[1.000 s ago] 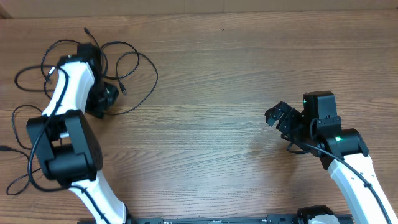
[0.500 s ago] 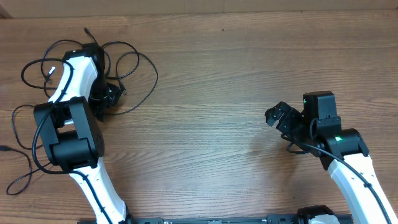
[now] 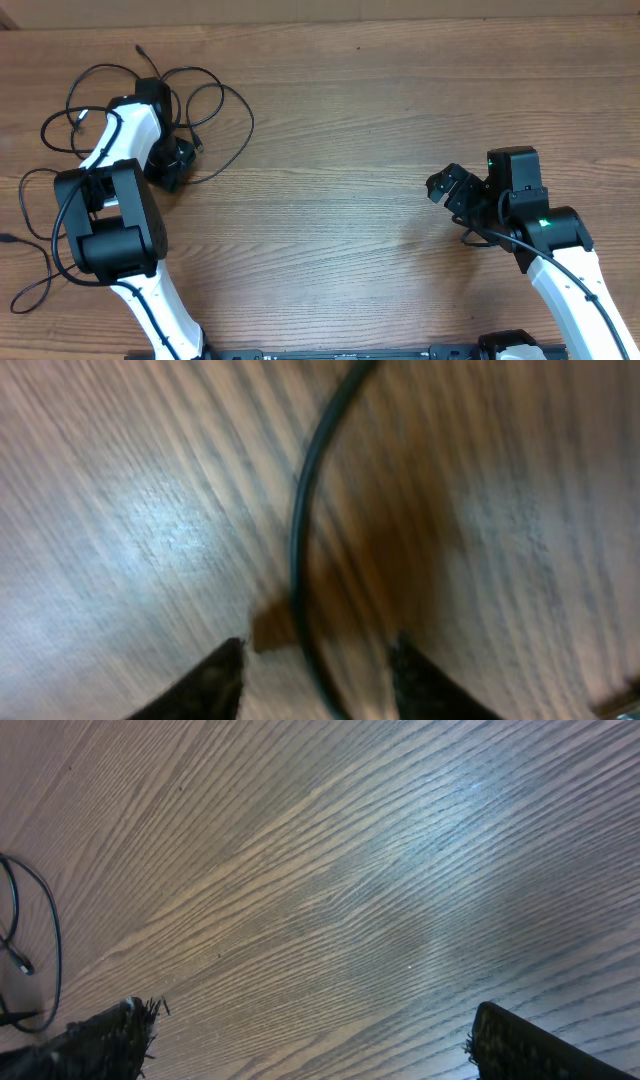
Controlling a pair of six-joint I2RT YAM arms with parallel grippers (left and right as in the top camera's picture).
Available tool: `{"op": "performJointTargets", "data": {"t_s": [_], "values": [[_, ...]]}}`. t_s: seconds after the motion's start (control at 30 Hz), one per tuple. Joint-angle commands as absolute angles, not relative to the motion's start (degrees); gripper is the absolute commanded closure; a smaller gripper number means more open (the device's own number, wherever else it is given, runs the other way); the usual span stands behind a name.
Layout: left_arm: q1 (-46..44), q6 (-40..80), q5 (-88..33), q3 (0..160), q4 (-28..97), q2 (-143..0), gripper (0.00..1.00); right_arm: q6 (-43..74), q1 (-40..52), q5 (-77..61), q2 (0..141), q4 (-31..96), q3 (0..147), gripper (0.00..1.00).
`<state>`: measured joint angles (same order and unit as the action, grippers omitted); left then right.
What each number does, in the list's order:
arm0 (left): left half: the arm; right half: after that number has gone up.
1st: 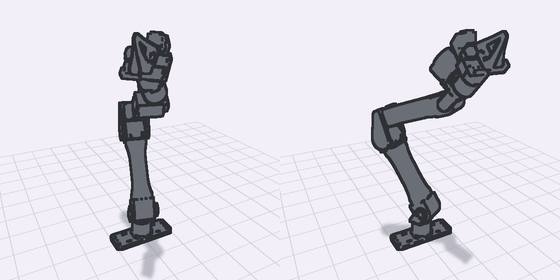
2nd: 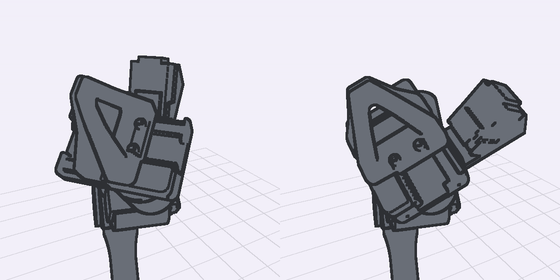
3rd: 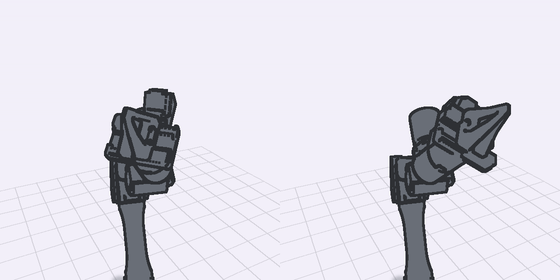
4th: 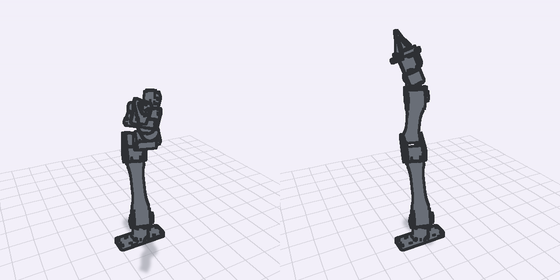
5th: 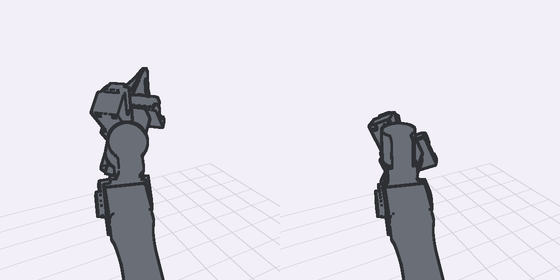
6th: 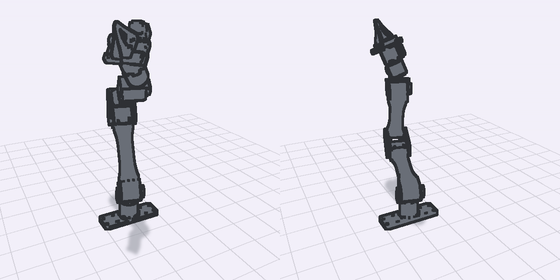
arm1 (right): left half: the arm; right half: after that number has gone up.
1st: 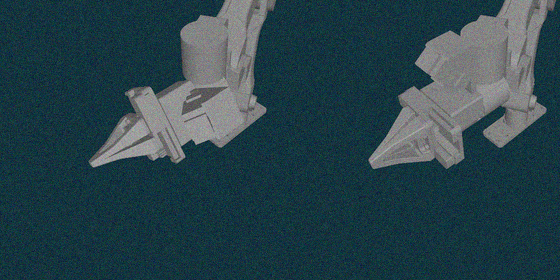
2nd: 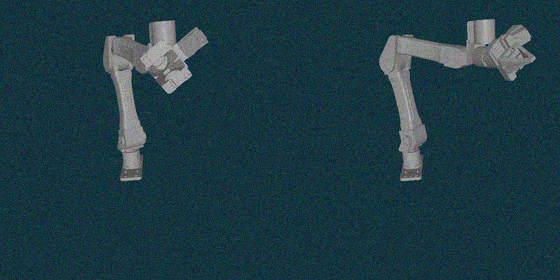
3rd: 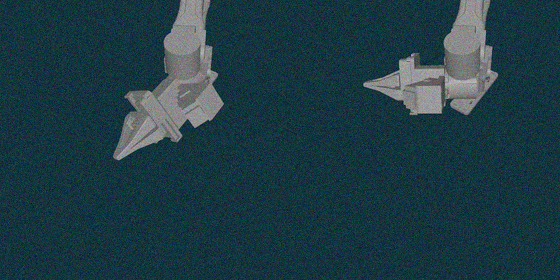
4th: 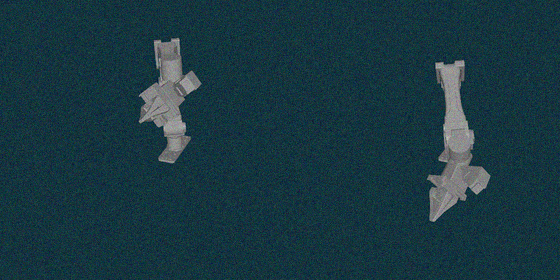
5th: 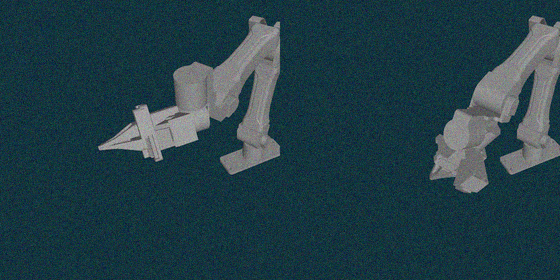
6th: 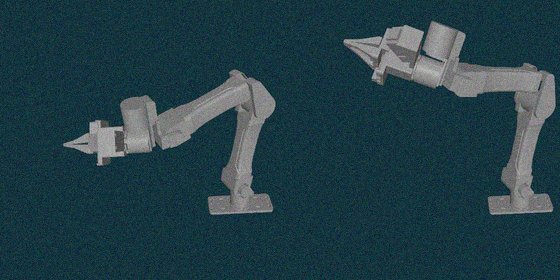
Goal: Untangle cables
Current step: 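Grasp a cable strand in the upper-left pile with the left gripper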
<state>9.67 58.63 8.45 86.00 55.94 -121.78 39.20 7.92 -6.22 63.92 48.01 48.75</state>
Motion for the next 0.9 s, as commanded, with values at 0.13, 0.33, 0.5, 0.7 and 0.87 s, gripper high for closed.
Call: {"op": "performJointTargets", "data": {"t_s": [0.13,0.33,0.5,0.7,0.87], "values": [[9.3,60.5,9.0,76.1,52.1,-125.4,0.78,38.9,8.1,-6.5,63.8,47.7,49.9,0.00],[9.4,60.4,9.6,71.4,52.2,-125.4,0.96,38.9,8.1,-6.5,63.8,47.7,49.9,0.00],[9.3,60.5,9.6,67.8,52.0,-125.4,0.89,38.9,8.1,-6.5,63.8,47.7,49.9,0.00],[9.6,59.5,11.9,67.5,52.7,-124.8,0.96,38.9,8.1,-6.5,63.8,47.7,49.9,0.00],[11.6,55.2,12.9,72.3,59.0,-120.1,0.96,38.9,8.1,-6.5,63.8,47.7,49.9,0.00]]}}
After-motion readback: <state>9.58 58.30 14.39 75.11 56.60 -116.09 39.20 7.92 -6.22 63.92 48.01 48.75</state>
